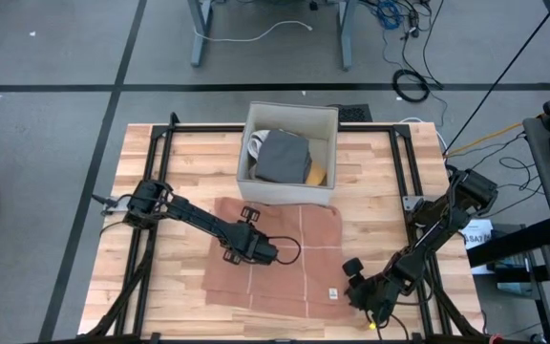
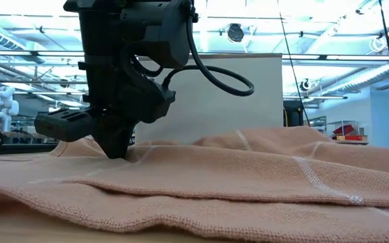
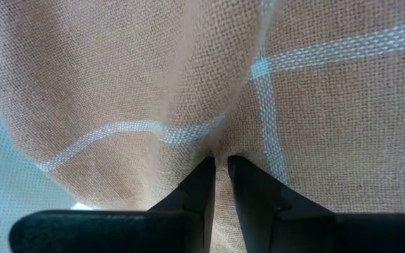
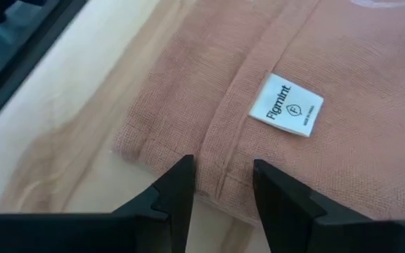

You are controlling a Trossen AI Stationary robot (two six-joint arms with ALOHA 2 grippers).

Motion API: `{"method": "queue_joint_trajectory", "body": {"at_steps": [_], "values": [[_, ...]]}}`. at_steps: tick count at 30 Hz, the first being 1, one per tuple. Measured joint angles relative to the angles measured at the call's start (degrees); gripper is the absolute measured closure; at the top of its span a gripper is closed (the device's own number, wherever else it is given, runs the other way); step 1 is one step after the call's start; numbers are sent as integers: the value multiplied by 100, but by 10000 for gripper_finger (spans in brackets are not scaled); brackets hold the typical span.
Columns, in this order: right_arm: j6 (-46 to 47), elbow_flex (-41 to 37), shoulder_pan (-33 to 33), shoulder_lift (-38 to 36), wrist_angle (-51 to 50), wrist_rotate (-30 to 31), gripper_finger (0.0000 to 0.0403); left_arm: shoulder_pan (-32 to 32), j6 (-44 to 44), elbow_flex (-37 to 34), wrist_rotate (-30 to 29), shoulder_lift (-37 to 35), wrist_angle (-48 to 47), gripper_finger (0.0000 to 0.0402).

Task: Fold towel
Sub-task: Fold the brown towel with white checkered lines

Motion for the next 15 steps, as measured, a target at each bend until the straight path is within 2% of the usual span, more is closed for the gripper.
{"method": "queue_joint_trajectory", "body": {"at_steps": [6, 15], "values": [[122, 2, 0, 0, -176, 155, 289, 0, 20, -7, 0, 0, 28, 342], [118, 2, -2, -12, -128, 53, 392, 0, 24, -9, 0, 2, 43, 342]]}}
